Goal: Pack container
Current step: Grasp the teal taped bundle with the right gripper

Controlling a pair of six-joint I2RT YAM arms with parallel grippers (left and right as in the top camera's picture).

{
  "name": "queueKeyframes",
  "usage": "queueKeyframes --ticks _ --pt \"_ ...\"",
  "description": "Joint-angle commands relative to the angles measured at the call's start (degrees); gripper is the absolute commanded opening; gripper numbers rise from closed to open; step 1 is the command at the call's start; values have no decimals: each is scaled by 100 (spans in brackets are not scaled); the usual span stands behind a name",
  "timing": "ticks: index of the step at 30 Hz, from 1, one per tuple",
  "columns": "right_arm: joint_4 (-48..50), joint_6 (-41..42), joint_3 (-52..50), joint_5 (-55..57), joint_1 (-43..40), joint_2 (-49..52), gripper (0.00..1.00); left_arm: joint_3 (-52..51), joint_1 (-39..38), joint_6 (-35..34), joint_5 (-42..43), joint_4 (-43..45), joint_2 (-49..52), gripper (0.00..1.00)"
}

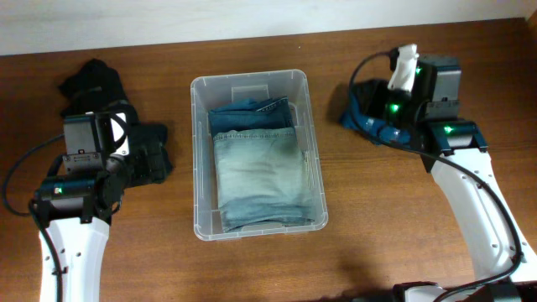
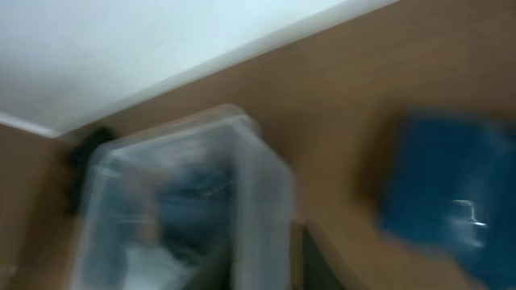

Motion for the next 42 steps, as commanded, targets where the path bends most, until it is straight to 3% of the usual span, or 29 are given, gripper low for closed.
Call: queueKeyframes --ticks 1,2,3,4,7,11,21,26,42 --pt "-560 -205 2 1222 17 39 49 90 -13 -55 4 11 20 99" --pt "-664 0 -4 1309 17 68 63 90 -13 -55 4 11 20 99" --pt "-844 450 -4 1462 15 107 86 90 -13 -52 4 11 20 99" --pt "-1019 955 -4 1587 15 140 99 90 -13 -55 4 11 20 99" --pt "-1423 2406 -63 1668 11 267 99 90 -13 -55 4 11 20 99" --pt "-1333 3241 -192 1670 11 409 98 90 -13 -55 4 2 20 99" --pt "789 4776 -1453 1692 9 457 98 90 -13 -55 4 0 20 99" --pt "1794 4962 -2240 1711 -192 457 98 90 -13 -52 4 -17 20 99" --pt "2308 4962 -2568 2146 -505 914 98 90 -13 -55 7 -15 20 99"
